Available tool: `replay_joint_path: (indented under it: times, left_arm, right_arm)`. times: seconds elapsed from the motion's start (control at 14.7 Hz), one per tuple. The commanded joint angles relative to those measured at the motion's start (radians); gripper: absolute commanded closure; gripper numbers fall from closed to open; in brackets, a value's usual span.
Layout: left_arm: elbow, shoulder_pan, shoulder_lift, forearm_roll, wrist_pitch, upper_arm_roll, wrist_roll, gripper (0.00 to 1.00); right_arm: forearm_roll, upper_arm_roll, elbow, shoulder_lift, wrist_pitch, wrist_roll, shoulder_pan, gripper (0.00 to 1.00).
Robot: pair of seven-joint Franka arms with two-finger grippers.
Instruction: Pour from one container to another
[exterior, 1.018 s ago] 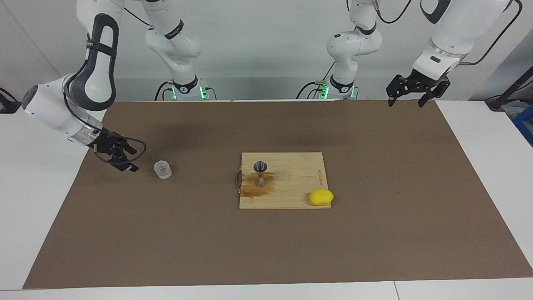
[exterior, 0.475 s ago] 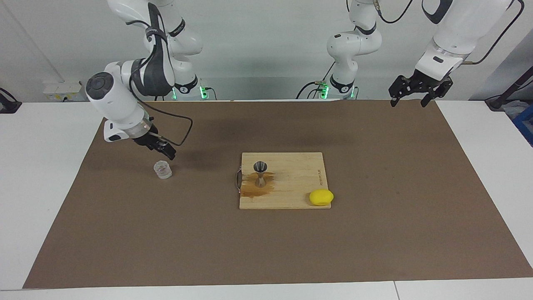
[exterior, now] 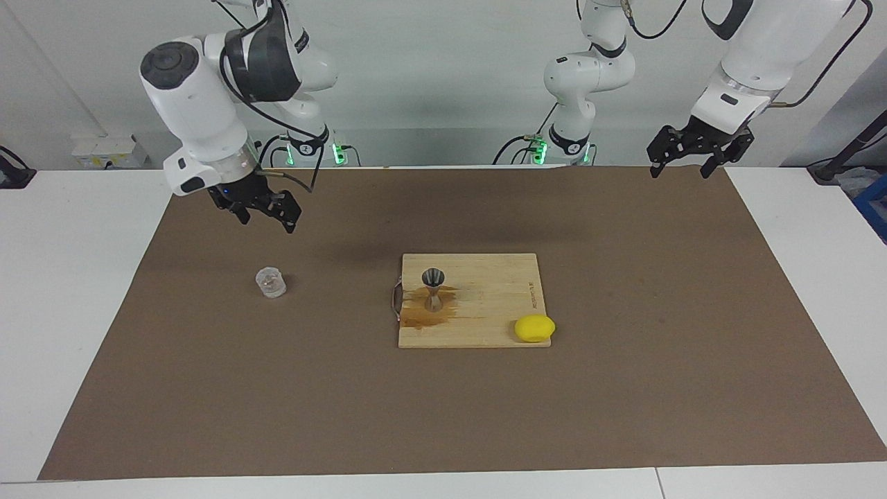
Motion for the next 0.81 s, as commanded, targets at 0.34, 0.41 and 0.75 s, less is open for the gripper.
replay_joint_path:
  times: [0.34, 0.41, 0.75]
  left_arm:
    - [-0.032, 0.005, -0.025, 0.018, 0.014, -0.006, -0.011, 0.0]
    - [-0.032, 0.005, -0.025, 0.018, 0.014, -0.006, -0.011, 0.0]
    - [-0.032, 0.005, -0.025, 0.018, 0.014, -0.006, -0.011, 0.0]
  right_arm:
    - [-0.078, -0.001, 0.156, 0.01, -0.152, -0.122, -0.01, 0.0]
    - [-0.073, -0.002, 0.136, -0.005, -0.167, -0.116, -0.01, 0.0]
    - [-0.058, -0.002, 0.053, -0.051, -0.166, -0.096, -0.008, 0.0]
